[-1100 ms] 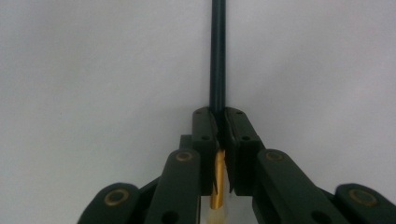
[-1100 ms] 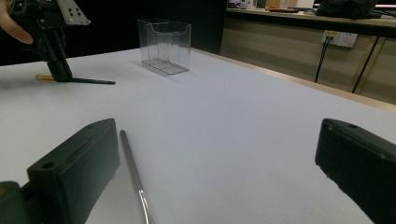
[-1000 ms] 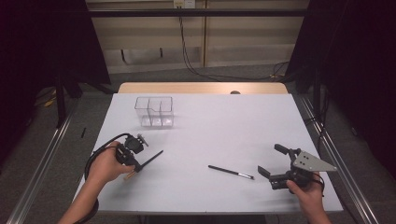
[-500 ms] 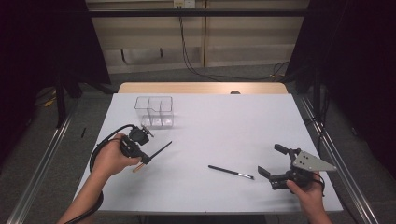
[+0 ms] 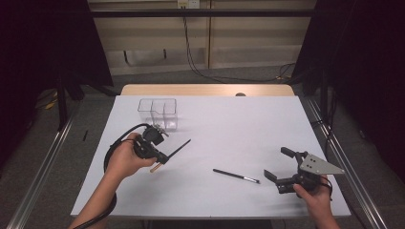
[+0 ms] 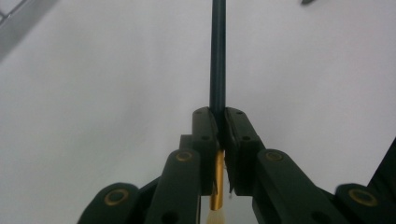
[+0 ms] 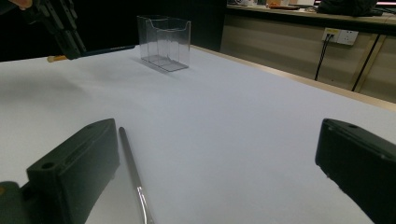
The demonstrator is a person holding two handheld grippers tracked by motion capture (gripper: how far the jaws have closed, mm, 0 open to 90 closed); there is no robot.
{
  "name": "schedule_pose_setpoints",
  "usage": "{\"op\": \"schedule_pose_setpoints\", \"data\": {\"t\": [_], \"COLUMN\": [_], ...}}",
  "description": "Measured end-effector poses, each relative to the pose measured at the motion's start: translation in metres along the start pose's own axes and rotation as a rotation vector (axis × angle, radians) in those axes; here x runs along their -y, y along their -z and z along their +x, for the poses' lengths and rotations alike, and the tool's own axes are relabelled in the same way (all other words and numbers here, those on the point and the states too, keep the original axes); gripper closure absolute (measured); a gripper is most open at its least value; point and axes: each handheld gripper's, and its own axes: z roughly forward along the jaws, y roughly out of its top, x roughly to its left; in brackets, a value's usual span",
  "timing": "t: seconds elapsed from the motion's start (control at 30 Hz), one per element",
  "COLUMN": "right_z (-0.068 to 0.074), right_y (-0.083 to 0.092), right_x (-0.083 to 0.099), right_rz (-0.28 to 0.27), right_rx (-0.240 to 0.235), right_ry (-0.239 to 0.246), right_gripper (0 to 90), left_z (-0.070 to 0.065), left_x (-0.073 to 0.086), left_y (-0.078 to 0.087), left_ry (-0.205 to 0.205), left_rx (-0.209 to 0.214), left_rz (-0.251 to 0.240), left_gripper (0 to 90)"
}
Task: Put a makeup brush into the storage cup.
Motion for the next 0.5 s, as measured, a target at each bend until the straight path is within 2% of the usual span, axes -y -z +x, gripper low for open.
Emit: {"op": "schedule_pose_setpoints", "data": {"t": [0.5], "right_z": [0.000], "right_y": [-0.002], "right_x": [0.000], "right_rz": [0.001], "right_rx": [-0.005], "right_ry": [0.002], "right_gripper": [0.0], "left_z": [-0.013], "left_x": [-0.018], "left_y": [-0.008], "left_ry": [-0.025], "left_rx": [0.051], "left_rz": [-0.064], "left_gripper": [83.5]}}
